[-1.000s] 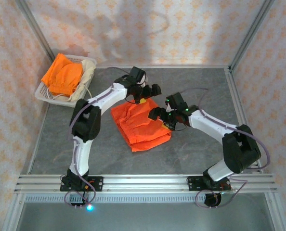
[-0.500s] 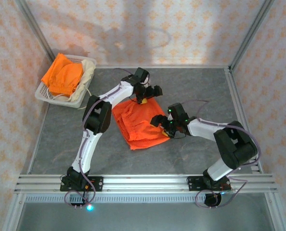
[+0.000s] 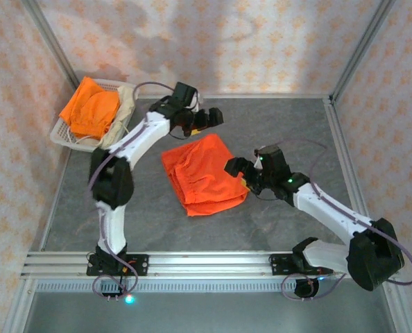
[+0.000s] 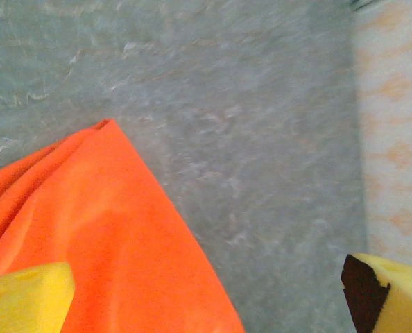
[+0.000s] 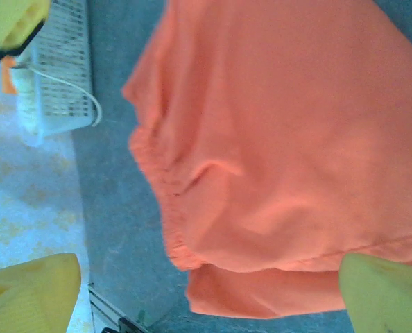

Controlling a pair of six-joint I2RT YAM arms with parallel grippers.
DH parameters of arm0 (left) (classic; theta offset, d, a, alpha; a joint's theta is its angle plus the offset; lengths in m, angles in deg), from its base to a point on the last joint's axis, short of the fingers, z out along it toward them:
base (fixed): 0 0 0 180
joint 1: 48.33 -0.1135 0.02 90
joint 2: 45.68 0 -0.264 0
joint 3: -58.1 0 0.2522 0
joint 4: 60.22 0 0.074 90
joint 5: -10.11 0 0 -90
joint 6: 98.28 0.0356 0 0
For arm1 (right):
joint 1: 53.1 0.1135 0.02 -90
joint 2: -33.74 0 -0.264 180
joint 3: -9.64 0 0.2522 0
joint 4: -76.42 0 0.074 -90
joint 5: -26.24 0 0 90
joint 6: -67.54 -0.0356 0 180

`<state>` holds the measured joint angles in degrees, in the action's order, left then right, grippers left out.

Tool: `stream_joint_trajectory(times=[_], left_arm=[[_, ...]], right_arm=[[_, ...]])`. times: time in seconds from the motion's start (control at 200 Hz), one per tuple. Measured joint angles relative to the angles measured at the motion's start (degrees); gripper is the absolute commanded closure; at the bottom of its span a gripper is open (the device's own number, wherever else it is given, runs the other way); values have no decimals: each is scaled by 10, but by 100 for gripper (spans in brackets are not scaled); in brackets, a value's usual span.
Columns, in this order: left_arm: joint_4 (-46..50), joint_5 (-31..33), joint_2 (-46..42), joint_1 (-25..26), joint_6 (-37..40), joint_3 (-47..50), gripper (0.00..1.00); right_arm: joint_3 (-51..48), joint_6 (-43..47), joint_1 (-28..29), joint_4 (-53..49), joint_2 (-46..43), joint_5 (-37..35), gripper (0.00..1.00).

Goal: Fold and stack the shorts

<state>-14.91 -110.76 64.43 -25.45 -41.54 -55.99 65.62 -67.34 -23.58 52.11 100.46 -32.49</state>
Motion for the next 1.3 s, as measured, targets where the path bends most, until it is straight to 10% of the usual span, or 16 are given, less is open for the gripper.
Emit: stream_joint_trajectory(times=[0.17, 0.41, 0.761, 1.301], left_arm=[[-57, -1, -129, 0, -12, 155, 0], [-121, 18, -46, -2, -14, 316, 0], [-139, 43, -56, -42, 22, 319, 0], [-106, 43, -385, -38, 48, 473, 0]], right_arm=[[27, 12, 0, -16, 28, 0, 4], [46, 47, 0, -78, 42, -13, 0], [100, 149, -27, -167, 62, -30, 0], [497, 412, -73, -311, 476, 3, 23]])
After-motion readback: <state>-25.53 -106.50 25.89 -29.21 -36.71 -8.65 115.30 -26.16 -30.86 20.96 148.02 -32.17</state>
